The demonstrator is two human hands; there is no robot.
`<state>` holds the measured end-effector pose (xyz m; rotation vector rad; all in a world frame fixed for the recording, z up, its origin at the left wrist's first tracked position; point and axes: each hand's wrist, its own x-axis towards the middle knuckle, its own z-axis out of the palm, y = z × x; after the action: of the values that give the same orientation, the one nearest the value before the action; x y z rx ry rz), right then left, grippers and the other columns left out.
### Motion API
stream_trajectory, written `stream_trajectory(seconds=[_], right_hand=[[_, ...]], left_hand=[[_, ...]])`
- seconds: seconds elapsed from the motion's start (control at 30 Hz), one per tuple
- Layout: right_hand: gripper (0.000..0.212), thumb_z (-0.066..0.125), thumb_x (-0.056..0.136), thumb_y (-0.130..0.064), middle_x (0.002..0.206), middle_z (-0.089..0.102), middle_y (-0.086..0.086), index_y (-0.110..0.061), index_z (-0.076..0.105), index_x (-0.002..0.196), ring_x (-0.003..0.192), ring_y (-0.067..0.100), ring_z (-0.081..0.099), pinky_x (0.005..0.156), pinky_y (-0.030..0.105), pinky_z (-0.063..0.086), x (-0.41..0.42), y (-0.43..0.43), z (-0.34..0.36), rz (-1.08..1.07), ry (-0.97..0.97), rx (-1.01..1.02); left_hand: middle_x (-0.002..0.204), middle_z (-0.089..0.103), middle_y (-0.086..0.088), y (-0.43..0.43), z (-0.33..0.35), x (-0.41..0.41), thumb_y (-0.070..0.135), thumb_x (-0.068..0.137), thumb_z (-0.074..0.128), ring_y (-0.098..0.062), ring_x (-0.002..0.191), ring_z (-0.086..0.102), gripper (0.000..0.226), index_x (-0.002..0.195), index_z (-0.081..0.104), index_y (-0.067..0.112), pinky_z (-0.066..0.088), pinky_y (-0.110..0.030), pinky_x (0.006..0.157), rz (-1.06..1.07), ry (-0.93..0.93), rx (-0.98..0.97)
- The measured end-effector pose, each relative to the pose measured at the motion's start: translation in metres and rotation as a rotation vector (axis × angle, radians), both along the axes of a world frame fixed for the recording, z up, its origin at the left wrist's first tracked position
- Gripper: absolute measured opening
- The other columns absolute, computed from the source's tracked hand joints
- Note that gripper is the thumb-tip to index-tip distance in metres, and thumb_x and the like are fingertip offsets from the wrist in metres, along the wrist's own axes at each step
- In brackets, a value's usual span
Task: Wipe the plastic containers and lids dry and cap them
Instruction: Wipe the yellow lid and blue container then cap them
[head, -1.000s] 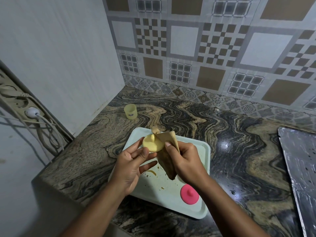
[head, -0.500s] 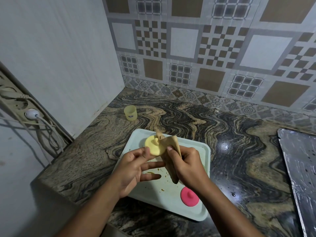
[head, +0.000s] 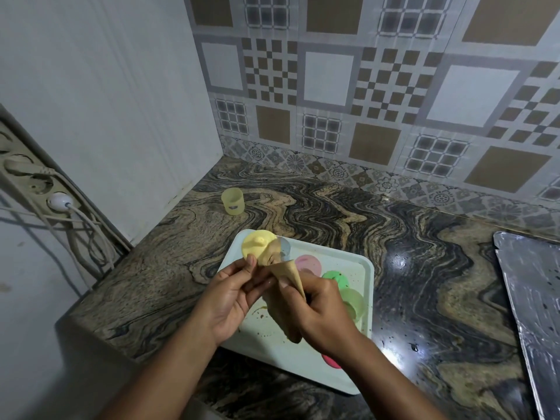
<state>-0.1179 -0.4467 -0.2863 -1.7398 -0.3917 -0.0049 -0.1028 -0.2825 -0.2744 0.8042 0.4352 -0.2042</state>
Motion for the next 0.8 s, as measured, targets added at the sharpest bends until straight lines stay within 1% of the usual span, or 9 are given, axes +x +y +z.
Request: stream_trajectory(seconds=[0.1,0.17,0.23,0.3,0.37,0.5,0.6,0.67,0.8], right_hand=[[0.041,0.053,0.098,-0.025,0.058,0.062,0.018,0.001,0.065,0.069,0.052,0.015,0.054,0.052,0.027,0.042,0.002,0.0,0.003,-0.106,0.149,0.23],[0.042,0.054,0.097,-0.028,0.06,0.062,0.003,-0.002,0.065,0.067,0.058,0.011,0.054,0.054,0.024,0.042,0.012,-0.002,0.009,-0.213,0.195,0.368],[0.043,0.055,0.101,-0.026,0.055,0.054,-0.005,-0.008,0.059,0.062,0.05,0.009,0.047,0.048,0.022,0.038,0.022,-0.006,0.014,-0.204,0.169,0.338],[0.046,0.055,0.101,-0.03,0.051,0.046,0.0,-0.005,0.055,0.063,0.045,0.015,0.041,0.044,0.027,0.031,0.026,-0.006,0.018,-0.108,0.157,0.2],[0.045,0.055,0.096,-0.037,0.054,0.045,0.001,-0.002,0.056,0.067,0.05,0.016,0.041,0.049,0.035,0.031,0.028,-0.005,0.018,-0.043,0.151,0.065],[0.05,0.058,0.092,-0.04,0.061,0.047,0.002,0.005,0.058,0.069,0.06,0.015,0.04,0.058,0.036,0.032,0.025,-0.005,0.015,-0.049,0.197,0.051],[0.054,0.061,0.088,-0.039,0.061,0.046,0.008,0.01,0.054,0.067,0.058,0.018,0.041,0.058,0.034,0.033,0.021,-0.007,0.016,-0.077,0.257,0.101],[0.051,0.062,0.086,-0.035,0.06,0.045,0.008,0.01,0.05,0.064,0.058,0.018,0.04,0.056,0.03,0.033,0.021,-0.007,0.016,-0.111,0.314,0.141],[0.048,0.064,0.085,-0.029,0.061,0.044,0.009,0.013,0.05,0.064,0.06,0.02,0.036,0.055,0.031,0.029,0.026,-0.007,0.019,-0.149,0.422,0.208]], left_hand=[[0.082,0.075,-0.012,0.007,-0.001,-0.003,0.019,0.059,0.088,-0.016,0.072,0.075,0.035,0.086,0.07,0.004,0.062,-0.034,0.064,-0.058,0.025,-0.017],[0.083,0.073,-0.01,0.011,-0.004,-0.006,0.024,0.037,0.102,-0.017,0.075,0.073,0.055,0.082,0.076,0.006,0.062,-0.041,0.07,-0.121,0.018,-0.025],[0.08,0.071,-0.009,0.012,-0.006,-0.008,0.028,0.031,0.103,-0.017,0.073,0.071,0.06,0.081,0.076,0.007,0.061,-0.043,0.069,-0.163,0.013,-0.012],[0.08,0.069,-0.008,0.01,-0.004,-0.009,0.03,0.032,0.103,-0.017,0.071,0.069,0.066,0.087,0.075,0.007,0.061,-0.042,0.068,-0.199,0.014,0.017],[0.084,0.072,-0.009,0.008,-0.001,-0.008,0.033,0.037,0.102,-0.017,0.074,0.071,0.069,0.094,0.073,0.007,0.061,-0.04,0.067,-0.215,0.009,0.039],[0.087,0.073,-0.006,0.009,0.004,-0.01,0.028,0.07,0.078,-0.014,0.075,0.069,0.032,0.096,0.068,0.012,0.059,-0.031,0.06,-0.182,0.039,0.123],[0.078,0.067,-0.002,0.01,0.003,-0.013,0.021,0.073,0.072,-0.012,0.066,0.063,0.021,0.092,0.064,0.014,0.053,-0.027,0.051,-0.15,0.075,0.123],[0.082,0.068,0.0,0.01,0.004,-0.017,0.026,0.071,0.074,-0.012,0.069,0.063,0.028,0.096,0.067,0.015,0.052,-0.027,0.05,-0.185,0.078,0.255],[0.104,0.076,0.001,0.011,0.006,-0.018,0.036,0.068,0.078,-0.012,0.086,0.07,0.047,0.113,0.068,0.026,0.053,-0.03,0.058,-0.212,-0.052,0.711]])
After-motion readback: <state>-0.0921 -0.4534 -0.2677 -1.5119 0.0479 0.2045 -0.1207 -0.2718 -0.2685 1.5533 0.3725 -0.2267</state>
